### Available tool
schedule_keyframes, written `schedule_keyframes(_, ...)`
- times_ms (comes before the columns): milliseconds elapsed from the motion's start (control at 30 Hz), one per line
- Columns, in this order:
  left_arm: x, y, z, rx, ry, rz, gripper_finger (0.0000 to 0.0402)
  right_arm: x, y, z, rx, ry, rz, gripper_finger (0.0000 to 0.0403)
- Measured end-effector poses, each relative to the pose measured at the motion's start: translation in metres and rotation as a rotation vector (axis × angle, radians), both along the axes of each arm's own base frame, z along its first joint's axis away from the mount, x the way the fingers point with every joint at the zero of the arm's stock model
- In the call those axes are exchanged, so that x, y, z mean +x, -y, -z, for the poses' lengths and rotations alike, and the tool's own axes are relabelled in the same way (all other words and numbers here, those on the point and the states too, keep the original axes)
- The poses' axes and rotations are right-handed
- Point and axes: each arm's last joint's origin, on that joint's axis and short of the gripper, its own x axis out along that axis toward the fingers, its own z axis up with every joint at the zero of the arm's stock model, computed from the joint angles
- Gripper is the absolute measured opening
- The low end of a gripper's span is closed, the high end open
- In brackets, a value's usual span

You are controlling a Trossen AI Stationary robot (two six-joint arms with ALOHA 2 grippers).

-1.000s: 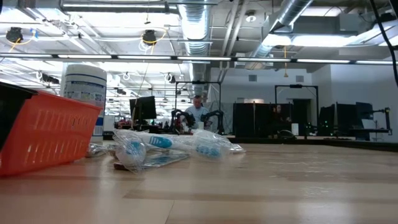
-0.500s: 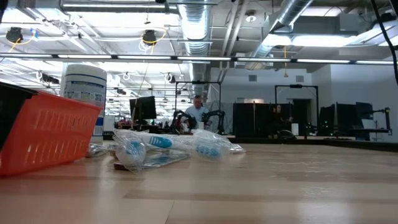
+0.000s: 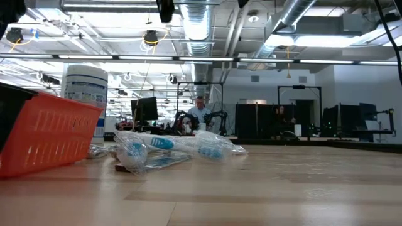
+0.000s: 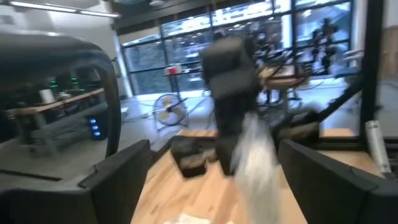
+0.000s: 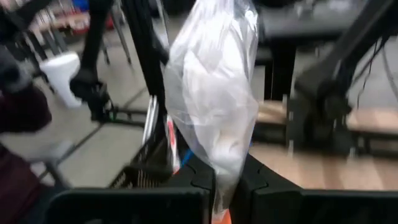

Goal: Pick & Place Travel size toiletries
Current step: Put the right cotton pack into the right black basket

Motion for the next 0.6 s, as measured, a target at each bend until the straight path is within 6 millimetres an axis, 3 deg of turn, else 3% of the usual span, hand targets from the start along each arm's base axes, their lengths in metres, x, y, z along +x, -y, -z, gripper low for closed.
schedule_keyframes(200, -0.011, 0.005, -0.030, -0.067, 0.034, 0.066, 0.0336, -0.004, -0.002, 0.012, -0.021, -0.134, -0.007, 0.0005)
schedule_keyframes(600, 0.001, 0.023, -0.018, -0.217, 0.109, 0.144, 0.0241, -0.014, -0.027, 0.024, -0.116, -0.229, -0.092, 0.0005)
